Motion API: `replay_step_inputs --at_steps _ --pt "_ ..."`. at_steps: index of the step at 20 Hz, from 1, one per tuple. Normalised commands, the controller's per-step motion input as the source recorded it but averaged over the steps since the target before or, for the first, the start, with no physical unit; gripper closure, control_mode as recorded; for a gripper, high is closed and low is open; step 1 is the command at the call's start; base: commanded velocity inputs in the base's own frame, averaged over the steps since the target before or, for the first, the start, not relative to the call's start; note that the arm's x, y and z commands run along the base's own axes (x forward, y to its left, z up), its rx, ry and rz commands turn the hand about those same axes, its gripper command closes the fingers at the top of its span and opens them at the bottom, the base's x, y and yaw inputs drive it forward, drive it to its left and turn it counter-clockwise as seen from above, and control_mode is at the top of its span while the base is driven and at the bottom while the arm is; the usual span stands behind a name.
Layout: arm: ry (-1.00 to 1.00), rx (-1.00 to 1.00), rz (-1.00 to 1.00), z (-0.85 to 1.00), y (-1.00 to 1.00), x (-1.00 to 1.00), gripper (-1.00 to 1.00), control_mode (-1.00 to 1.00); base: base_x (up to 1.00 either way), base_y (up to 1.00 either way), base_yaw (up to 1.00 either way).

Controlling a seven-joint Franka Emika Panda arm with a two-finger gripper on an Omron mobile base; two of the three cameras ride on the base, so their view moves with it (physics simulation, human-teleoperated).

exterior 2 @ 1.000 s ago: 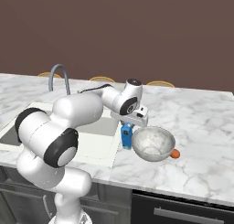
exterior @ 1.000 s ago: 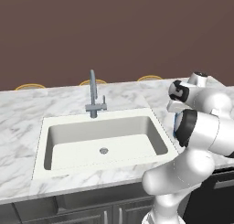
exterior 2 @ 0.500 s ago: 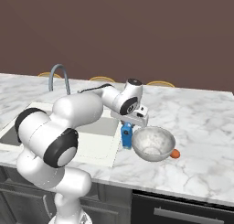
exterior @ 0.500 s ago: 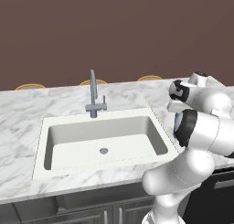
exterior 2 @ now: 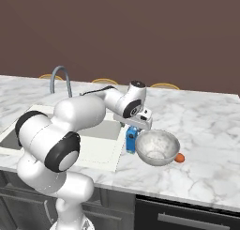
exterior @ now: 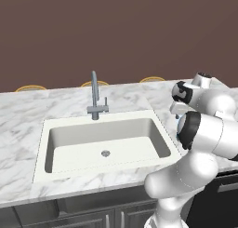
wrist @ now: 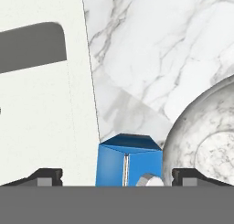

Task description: Gather the eggs and milk located in the vicinity of the sink area and place them right next to the bowl.

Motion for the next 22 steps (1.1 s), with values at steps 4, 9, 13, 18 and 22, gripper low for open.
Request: replay_step_inputs --at_steps 4,9,13,18,22 --pt "0.0 0.0 0.0 0.01 0.0 0.0 -1.0 -1.0 0.0 0.0 0.0" --pt "0.0 0.0 0.0 0.24 0.0 0.0 -1.0 -1.0 0.0 0.0 0.0" --pt "0.0 0.0 0.0 0.57 0.0 -0.01 -1.0 -1.0 0.0 0.0 0.0" --pt "0.0 0.0 0.0 0.67 0.0 -0.29 -1.0 -1.0 0.0 0.0 0.0" --pt "0.0 0.0 0.0 0.39 0.03 -0.77 -1.0 -1.0 0.0 0.0 0.0"
